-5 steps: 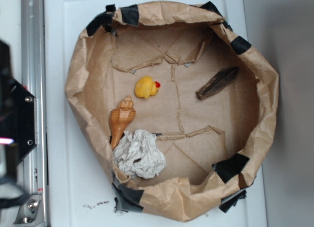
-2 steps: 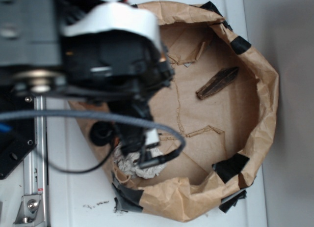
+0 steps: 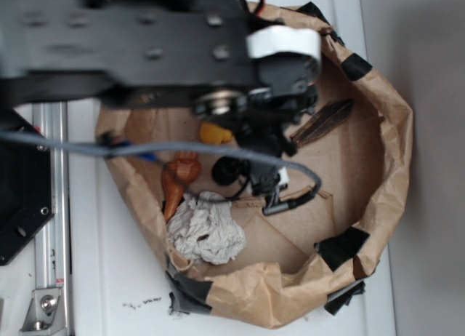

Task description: Grab the wood chip.

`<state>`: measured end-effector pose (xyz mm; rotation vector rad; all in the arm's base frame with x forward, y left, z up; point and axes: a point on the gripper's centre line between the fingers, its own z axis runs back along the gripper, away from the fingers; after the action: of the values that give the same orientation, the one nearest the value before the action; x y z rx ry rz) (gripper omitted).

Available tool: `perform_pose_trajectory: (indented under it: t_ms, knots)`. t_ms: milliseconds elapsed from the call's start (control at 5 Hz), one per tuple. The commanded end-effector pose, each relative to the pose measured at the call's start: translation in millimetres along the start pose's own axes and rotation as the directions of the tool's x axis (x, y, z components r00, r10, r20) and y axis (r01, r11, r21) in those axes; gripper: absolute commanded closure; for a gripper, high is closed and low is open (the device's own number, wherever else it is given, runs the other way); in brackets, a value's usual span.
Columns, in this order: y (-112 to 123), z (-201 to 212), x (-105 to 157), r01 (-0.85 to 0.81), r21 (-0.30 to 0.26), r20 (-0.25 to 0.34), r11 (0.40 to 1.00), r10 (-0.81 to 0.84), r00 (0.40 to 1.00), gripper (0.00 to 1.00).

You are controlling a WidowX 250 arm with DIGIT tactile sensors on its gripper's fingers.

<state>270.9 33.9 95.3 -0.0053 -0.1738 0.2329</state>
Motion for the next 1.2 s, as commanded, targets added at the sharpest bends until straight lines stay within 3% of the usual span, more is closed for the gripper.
perform_pose_trajectory:
  t_ms: [0, 200, 400, 600, 800, 1000]
  knots:
    - [3.6, -43.4, 40.3, -0.105, 0.001, 0.068, 0.994, 0.105, 0.992, 0.0]
    - [-8.9, -61.3, 48.0, -0.086, -0.084, 0.047, 0.993, 0.09, 0.995, 0.0]
    - [-13.1, -75.2, 55.3, -0.1, -0.062, 0.037, 0.993, 0.102, 0.994, 0.0]
    - [-7.5, -93.8, 62.0, -0.101, 0.014, 0.043, 0.995, 0.101, 0.994, 0.42]
    - [-1.8, -95.1, 64.3, -0.116, 0.031, 0.048, 0.993, 0.115, 0.992, 1.0]
    - [-0.5, -88.0, 63.9, -0.11, 0.016, 0.046, 0.994, 0.109, 0.993, 1.0]
